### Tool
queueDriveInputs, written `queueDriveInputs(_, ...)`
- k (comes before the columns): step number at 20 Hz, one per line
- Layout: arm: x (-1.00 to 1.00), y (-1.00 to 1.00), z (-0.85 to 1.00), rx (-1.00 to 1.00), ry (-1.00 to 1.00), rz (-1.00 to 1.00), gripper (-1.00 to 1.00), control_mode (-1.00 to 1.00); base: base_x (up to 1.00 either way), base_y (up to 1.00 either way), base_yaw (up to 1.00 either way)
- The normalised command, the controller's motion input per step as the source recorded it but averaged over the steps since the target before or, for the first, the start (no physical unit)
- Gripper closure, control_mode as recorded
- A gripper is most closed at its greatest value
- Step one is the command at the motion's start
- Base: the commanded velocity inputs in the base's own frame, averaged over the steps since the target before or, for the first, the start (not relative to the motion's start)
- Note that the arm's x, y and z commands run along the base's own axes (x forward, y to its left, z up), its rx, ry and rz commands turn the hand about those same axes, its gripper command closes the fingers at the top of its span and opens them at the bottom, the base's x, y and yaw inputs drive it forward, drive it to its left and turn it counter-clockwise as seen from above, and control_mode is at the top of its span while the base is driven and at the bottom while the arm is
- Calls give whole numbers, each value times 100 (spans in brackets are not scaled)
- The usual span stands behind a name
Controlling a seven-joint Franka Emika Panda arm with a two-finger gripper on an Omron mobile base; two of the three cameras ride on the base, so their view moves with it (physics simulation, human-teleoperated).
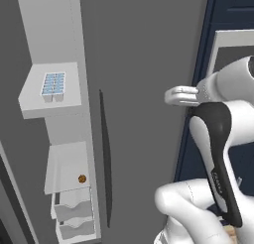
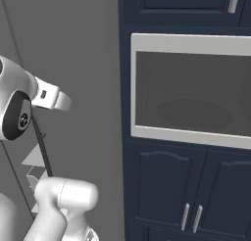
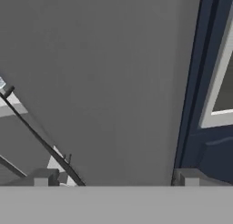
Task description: Open the freezer door, pick up the ice cube tray from the freezer, and place it on the dining counter.
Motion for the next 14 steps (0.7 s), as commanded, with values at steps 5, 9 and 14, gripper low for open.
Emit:
queueDriveInputs(5, -42, 0, -17, -15, 0, 0, -100, -100, 0, 0, 0)
queueDriveInputs(9, -14, -19, -17, -10, 0, 0, -100, -100, 0, 0, 0)
queueDriveInputs(14, -1, -34, -19, -5, 0, 2, -100, -100, 0, 0, 0)
